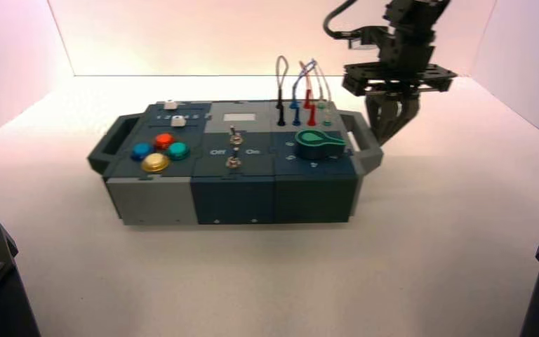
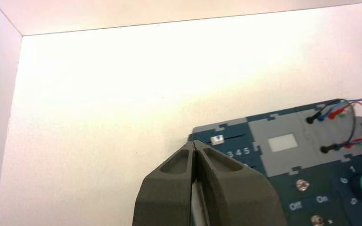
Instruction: Move the box to the left.
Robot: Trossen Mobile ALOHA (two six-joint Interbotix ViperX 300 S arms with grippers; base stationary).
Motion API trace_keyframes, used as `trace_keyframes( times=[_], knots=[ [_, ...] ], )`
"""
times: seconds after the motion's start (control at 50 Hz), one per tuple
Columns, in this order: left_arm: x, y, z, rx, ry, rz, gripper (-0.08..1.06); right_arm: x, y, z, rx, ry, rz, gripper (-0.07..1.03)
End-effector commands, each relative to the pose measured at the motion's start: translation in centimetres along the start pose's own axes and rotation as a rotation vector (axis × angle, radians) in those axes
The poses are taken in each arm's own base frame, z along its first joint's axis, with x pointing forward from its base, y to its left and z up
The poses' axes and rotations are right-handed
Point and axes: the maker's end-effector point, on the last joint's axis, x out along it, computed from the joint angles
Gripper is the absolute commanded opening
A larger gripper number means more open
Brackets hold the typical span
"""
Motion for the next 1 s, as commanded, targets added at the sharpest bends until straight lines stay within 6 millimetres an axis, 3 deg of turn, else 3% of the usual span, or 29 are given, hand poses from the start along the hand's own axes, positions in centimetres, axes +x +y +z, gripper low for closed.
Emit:
trace_keyframes(
  times=[0.02, 0.36, 0.64, 0.78, 1.0],
  knots=[
    [-0.3, 0.0, 0.7, 0.008, -0.02, 0.001, -0.03, -0.6, 2.8, 1.5, -0.046, -0.035, 0.031, -0.02],
    [-0.2, 0.1, 0.6, 0.008, -0.011, 0.004, -0.03, -0.2, 8.0, 2.6, -0.12, -0.011, 0.079, -0.02],
    [-0.2, 0.2, 0.7, 0.004, -0.011, 0.007, -0.03, -0.4, 10.7, 3.6, -0.169, -0.018, 0.099, -0.02],
    [-0.1, 0.3, 0.6, 0.007, -0.006, 0.01, -0.03, -0.5, 10.9, 4.0, -0.18, -0.022, 0.095, -0.02],
    [0.0, 0.4, 0.5, 0.008, -0.001, 0.013, -0.03, -2.0, 8.5, 4.6, -0.222, -0.068, 0.022, -0.02]
  ],
)
